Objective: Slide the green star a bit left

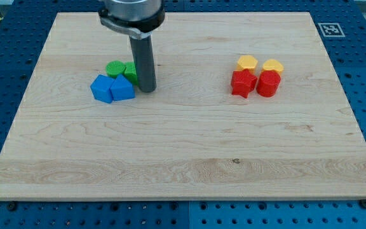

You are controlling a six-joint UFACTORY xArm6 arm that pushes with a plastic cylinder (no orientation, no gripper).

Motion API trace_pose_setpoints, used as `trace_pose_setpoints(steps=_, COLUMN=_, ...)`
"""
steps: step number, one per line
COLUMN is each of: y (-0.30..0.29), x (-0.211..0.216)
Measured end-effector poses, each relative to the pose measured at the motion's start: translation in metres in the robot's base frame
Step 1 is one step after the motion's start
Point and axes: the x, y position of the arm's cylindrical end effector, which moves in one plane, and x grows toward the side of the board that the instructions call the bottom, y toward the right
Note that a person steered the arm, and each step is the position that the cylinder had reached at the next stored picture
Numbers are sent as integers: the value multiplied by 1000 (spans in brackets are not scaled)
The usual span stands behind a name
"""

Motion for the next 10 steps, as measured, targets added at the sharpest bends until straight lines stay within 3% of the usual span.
trace_pose_setpoints(steps=4, y=-4, x=-43)
trace_pose_setpoints(steps=5, y=12, x=-29)
trace_pose_setpoints(steps=8, y=-44, x=-36)
trace_pose_setpoints(steps=10, y=-45, x=-47)
